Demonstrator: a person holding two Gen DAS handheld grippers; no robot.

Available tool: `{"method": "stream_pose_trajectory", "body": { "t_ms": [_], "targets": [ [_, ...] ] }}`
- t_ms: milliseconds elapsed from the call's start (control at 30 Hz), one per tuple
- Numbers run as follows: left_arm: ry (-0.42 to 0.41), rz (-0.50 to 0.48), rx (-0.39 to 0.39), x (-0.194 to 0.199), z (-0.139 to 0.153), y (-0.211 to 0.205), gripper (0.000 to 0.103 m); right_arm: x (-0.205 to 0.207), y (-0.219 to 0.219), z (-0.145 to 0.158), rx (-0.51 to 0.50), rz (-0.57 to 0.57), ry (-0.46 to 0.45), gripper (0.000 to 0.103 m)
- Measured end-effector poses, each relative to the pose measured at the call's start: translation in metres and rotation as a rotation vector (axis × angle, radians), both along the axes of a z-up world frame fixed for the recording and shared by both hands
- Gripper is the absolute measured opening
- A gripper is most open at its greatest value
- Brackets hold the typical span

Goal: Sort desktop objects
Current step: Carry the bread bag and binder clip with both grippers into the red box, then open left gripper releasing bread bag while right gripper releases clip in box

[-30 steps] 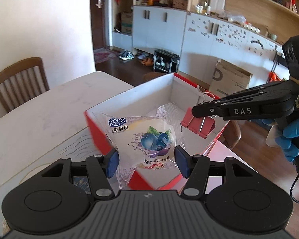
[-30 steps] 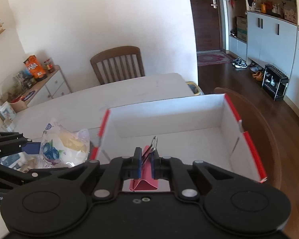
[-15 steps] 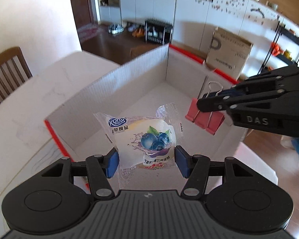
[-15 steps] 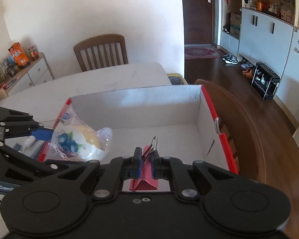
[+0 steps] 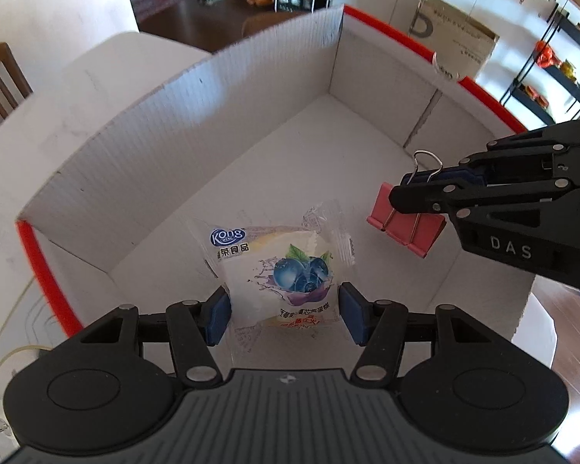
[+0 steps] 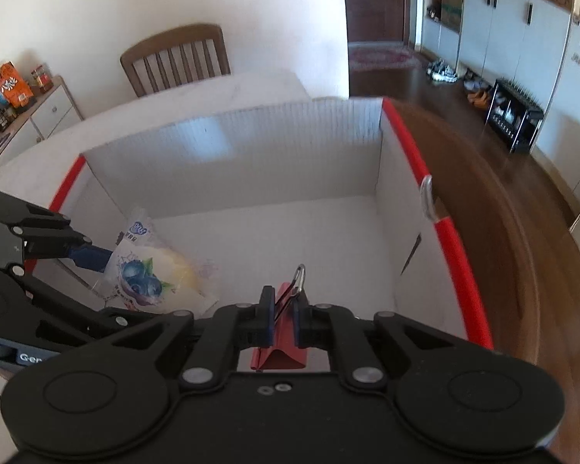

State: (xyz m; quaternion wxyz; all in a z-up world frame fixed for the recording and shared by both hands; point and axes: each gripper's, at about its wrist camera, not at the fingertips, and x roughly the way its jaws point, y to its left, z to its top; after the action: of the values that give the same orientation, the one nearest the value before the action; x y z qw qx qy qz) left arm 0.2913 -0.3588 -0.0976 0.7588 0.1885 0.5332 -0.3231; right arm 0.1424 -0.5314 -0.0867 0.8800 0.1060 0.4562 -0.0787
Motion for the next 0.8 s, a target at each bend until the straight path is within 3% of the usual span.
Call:
{"method": "stream_pose_trajectory", "body": {
  "t_ms": [333,533,633,800],
  "targets": [
    [0.046,-0.034,0.060,0.003,-0.018,-0.004,0.059,0.005,0.001,-0.006,-0.011,0.020,0.045,0.011],
    [0.070,-0.035,0.067,0.004,-0.019,-0.007,0.061,0.004,-0.002,-0.005,-0.010,0.009,0.053,0.020],
    [0.055,-0.021,0.072,0.002,-0.017,-0.004,0.067,0.001,-0.003,-0.001,-0.008,0.006,0.042,0.026],
    [0.047,-0.005,0.030,-0.001,-0.007,0.005,0.071,-0.005,-0.005,0.009,0.001,0.002,0.007,0.042]
  ]
}}
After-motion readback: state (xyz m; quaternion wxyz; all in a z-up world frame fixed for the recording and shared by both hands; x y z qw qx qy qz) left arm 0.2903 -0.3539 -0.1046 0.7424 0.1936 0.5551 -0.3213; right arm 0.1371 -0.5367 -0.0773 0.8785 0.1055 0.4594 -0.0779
